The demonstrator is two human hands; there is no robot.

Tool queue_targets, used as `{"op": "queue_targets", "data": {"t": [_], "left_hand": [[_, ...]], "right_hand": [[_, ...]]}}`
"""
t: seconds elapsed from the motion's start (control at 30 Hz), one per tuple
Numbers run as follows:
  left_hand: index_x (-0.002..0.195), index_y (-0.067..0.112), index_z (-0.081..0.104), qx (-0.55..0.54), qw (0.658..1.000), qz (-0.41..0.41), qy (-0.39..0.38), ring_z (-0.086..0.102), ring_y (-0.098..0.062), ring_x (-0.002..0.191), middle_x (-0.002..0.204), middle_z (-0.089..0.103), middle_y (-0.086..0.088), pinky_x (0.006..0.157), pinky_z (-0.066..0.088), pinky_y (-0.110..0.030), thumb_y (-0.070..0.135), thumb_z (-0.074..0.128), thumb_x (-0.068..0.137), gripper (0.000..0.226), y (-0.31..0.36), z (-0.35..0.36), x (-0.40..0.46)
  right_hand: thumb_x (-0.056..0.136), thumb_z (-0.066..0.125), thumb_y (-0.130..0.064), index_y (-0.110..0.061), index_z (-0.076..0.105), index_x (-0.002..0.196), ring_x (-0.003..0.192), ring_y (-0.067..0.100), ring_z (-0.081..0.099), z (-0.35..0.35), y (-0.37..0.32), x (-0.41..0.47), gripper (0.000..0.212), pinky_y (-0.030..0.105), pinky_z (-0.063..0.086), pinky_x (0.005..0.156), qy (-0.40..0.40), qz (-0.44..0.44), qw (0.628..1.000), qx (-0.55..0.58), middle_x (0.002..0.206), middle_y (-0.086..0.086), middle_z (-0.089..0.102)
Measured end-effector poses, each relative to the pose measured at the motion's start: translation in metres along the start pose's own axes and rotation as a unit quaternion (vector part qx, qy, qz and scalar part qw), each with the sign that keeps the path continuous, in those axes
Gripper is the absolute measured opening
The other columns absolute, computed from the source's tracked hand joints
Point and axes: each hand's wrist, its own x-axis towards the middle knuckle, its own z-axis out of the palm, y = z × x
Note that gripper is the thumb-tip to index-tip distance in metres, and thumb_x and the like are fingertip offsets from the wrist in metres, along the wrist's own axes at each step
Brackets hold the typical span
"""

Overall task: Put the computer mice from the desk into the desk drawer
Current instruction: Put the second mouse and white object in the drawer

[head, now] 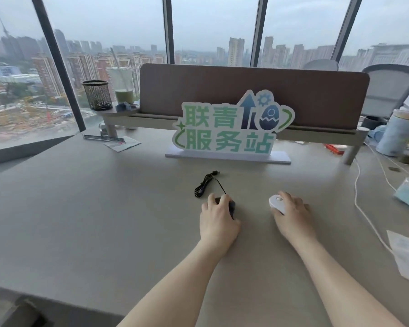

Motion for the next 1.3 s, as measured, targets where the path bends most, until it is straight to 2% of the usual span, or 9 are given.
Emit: {"op": "queue_targets", "data": {"t": [0.13, 0.33, 0.47, 0.6, 0.7, 0.83, 0.93, 1.03, 1.3], "left_hand": [[0.11, 0.022, 0.05, -0.017, 0.998, -0.033, 0.042, 0.045, -0.033, 0.105, 0.119, 0.052, -0.009, 0.087, 0.042, -0.035, 0.02, 0.053, 0.074, 0.036, -0.013, -0.011, -0.005], [0.116, 0.024, 0.053, -0.11, 0.981, -0.019, 0.161, 0.045, -0.025, 0.107, 0.119, 0.056, -0.004, 0.083, 0.032, -0.025, 0.023, 0.063, 0.073, 0.044, -0.053, -0.095, -0.025], [0.114, 0.022, 0.055, -0.119, 0.956, -0.001, 0.269, 0.046, -0.018, 0.099, 0.108, 0.058, -0.001, 0.079, 0.031, -0.021, 0.018, 0.065, 0.071, 0.044, -0.082, -0.181, -0.057], [0.112, 0.027, 0.054, -0.092, 0.928, -0.011, 0.361, 0.05, -0.02, 0.099, 0.1, 0.051, 0.008, 0.08, 0.041, -0.031, 0.022, 0.066, 0.07, 0.045, -0.117, -0.263, -0.109], [0.113, 0.03, 0.051, -0.069, 0.908, -0.041, 0.41, 0.05, -0.018, 0.101, 0.102, 0.05, 0.011, 0.081, 0.041, -0.03, 0.024, 0.066, 0.073, 0.043, -0.154, -0.308, -0.156], [0.111, 0.034, 0.049, -0.056, 0.886, -0.114, 0.446, 0.047, -0.013, 0.103, 0.107, 0.053, 0.011, 0.078, 0.037, -0.026, 0.024, 0.064, 0.074, 0.042, -0.218, -0.344, -0.219], [0.113, 0.032, 0.049, -0.029, 0.869, -0.189, 0.457, 0.046, -0.016, 0.106, 0.111, 0.055, 0.006, 0.085, 0.038, -0.03, 0.025, 0.063, 0.075, 0.041, -0.277, -0.352, -0.261], [0.12, 0.027, 0.05, 0.023, 0.855, -0.287, 0.432, 0.043, -0.021, 0.107, 0.12, 0.054, -0.004, 0.091, 0.036, -0.033, 0.024, 0.062, 0.079, 0.043, -0.337, -0.347, -0.295], [0.136, 0.024, 0.042, 0.077, 0.833, -0.505, 0.214, 0.04, -0.036, 0.121, 0.138, 0.042, -0.014, 0.1, 0.038, -0.04, 0.03, 0.054, 0.084, 0.053, -0.45, -0.307, -0.34]], "right_hand": [[0.085, 0.064, -0.031, -0.023, 0.051, 0.133, 0.114, 0.041, 0.047, -0.003, -0.018, -0.011, 0.05, 0.042, 0.044, 0.091, 0.011, 0.009, 0.999, 0.037, 0.127, 0.019, 0.056], [0.085, 0.064, -0.04, -0.033, 0.052, 0.127, 0.114, 0.03, 0.052, -0.009, -0.102, -0.053, 0.045, 0.038, 0.045, 0.089, -0.009, -0.07, 0.985, 0.16, 0.12, 0.008, 0.055], [0.086, 0.065, -0.038, -0.031, 0.051, 0.128, 0.111, 0.021, 0.054, -0.006, -0.185, -0.094, 0.044, 0.031, 0.039, 0.084, -0.033, -0.166, 0.951, 0.257, 0.125, 0.003, 0.056], [0.081, 0.065, -0.03, -0.03, 0.051, 0.123, 0.095, 0.02, 0.056, -0.003, -0.269, -0.149, 0.045, 0.029, 0.039, 0.079, -0.081, -0.223, 0.91, 0.34, 0.118, 0.003, 0.059], [0.074, 0.061, -0.033, -0.029, 0.048, 0.123, 0.094, 0.024, 0.059, 0.012, -0.327, -0.195, 0.051, 0.03, 0.041, 0.075, -0.14, -0.266, 0.878, 0.373, 0.117, 0.004, 0.06], [0.08, 0.068, -0.023, -0.027, 0.047, 0.122, 0.097, 0.022, 0.057, 0.048, -0.39, -0.266, 0.047, 0.029, 0.04, 0.076, -0.231, -0.316, 0.838, 0.381, 0.117, 0.004, 0.058], [0.083, 0.066, -0.032, -0.031, 0.043, 0.121, 0.095, 0.021, 0.059, 0.084, -0.424, -0.32, 0.045, 0.031, 0.042, 0.07, -0.313, -0.348, 0.811, 0.35, 0.113, 0.003, 0.058], [0.084, 0.064, -0.04, -0.033, 0.042, 0.128, 0.097, 0.016, 0.057, 0.122, -0.448, -0.368, 0.049, 0.033, 0.044, 0.075, -0.385, -0.361, 0.797, 0.294, 0.122, 0.003, 0.056], [0.084, 0.054, -0.034, -0.025, 0.036, 0.137, 0.107, 0.032, 0.056, 0.22, -0.482, -0.451, 0.057, 0.037, 0.045, 0.08, -0.504, -0.386, 0.77, 0.063, 0.133, 0.013, 0.048]]}}
